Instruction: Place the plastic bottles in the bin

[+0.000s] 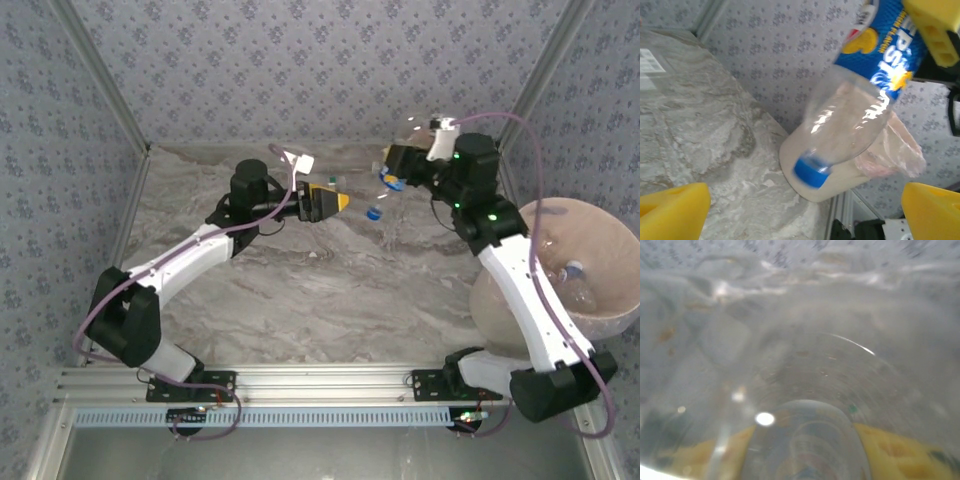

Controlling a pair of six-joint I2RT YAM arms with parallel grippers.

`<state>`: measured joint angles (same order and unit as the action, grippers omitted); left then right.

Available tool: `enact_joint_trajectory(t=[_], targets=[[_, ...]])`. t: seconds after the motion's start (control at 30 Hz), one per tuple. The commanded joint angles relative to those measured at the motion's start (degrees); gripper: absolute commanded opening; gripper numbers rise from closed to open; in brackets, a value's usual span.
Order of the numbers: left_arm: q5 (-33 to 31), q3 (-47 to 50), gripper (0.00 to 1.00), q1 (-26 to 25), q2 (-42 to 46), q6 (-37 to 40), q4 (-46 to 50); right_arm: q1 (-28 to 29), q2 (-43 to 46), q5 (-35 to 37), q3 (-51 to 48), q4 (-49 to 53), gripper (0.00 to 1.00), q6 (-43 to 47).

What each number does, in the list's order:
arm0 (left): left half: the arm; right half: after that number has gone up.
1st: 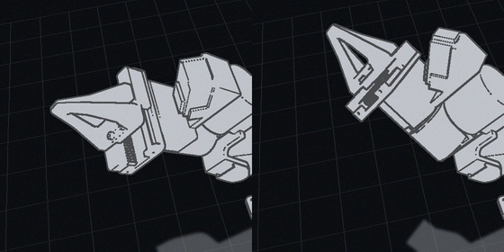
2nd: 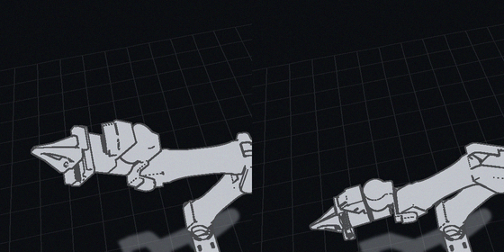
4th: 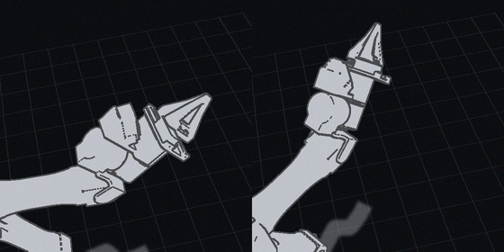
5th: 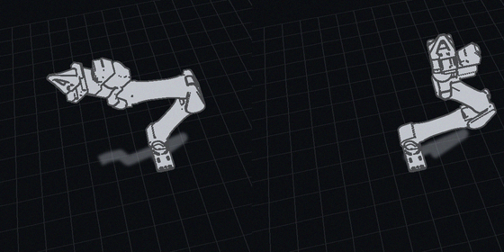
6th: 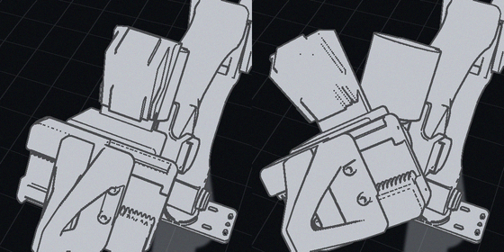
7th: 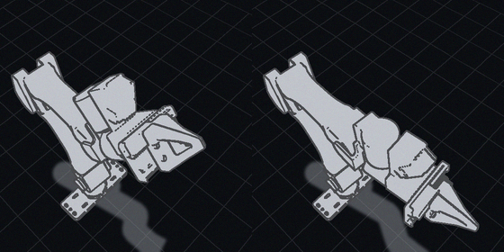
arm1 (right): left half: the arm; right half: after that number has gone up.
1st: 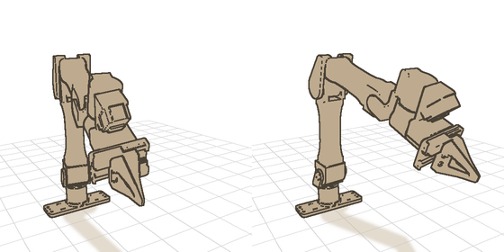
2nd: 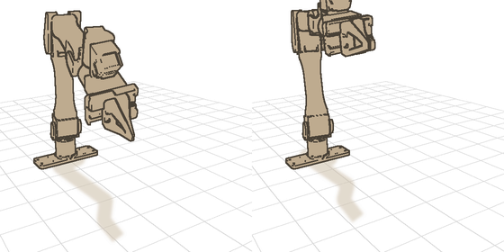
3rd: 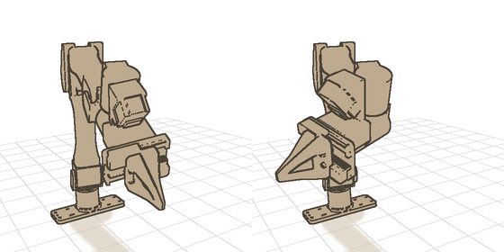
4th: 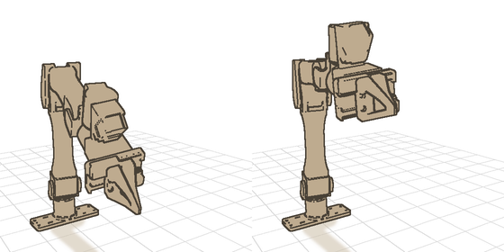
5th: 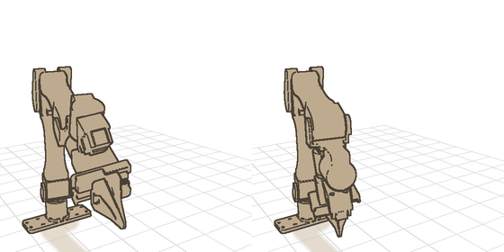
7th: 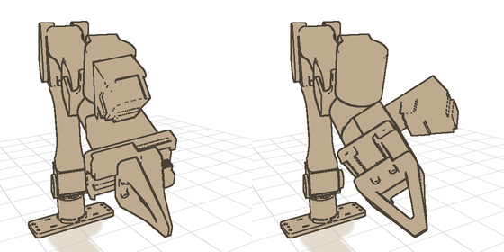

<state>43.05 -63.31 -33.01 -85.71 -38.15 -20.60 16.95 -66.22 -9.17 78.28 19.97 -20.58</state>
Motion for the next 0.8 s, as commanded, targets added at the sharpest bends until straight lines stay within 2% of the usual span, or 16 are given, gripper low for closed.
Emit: enact_joint_trajectory(t=[0.0, 0.2, 0.37, 0.47, 0.63, 0.77], targets=[[-5.9, -0.2, 0.98, -0.1, 3.3, 3.9, 2.5, -2.3, 6.2, 11.4, 5.2, 12.9, 0.49, 7.4], [-7.7, -0.5, 0.98, -0.1, 1.5, 3.7, 3.3, -6.7, 12.4, 25.9, 11.9, 25.1, 0.50, 12.0], [-6.9, -2.0, 0.98, -0.1, -0.6, 2.3, 2.9, -17.0, 12.4, 29.1, 17.2, 31.9, 0.47, 15.3], [-6.7, -2.4, 0.98, -0.1, -1.1, 2.0, 3.3, -23.9, 10.0, 35.8, 22.1, 37.3, 0.47, 16.9], [-7.2, -2.7, 0.98, -0.1, -1.8, 1.9, 4.5, -31.4, 6.8, 36.6, 26.9, 45.5, 0.46, 17.5], [-6.3, -3.5, 0.98, 0.0, -3.4, 0.4, 4.4, -33.6, 6.4, 38.0, 22.5, 49.3, 0.47, 16.7]])
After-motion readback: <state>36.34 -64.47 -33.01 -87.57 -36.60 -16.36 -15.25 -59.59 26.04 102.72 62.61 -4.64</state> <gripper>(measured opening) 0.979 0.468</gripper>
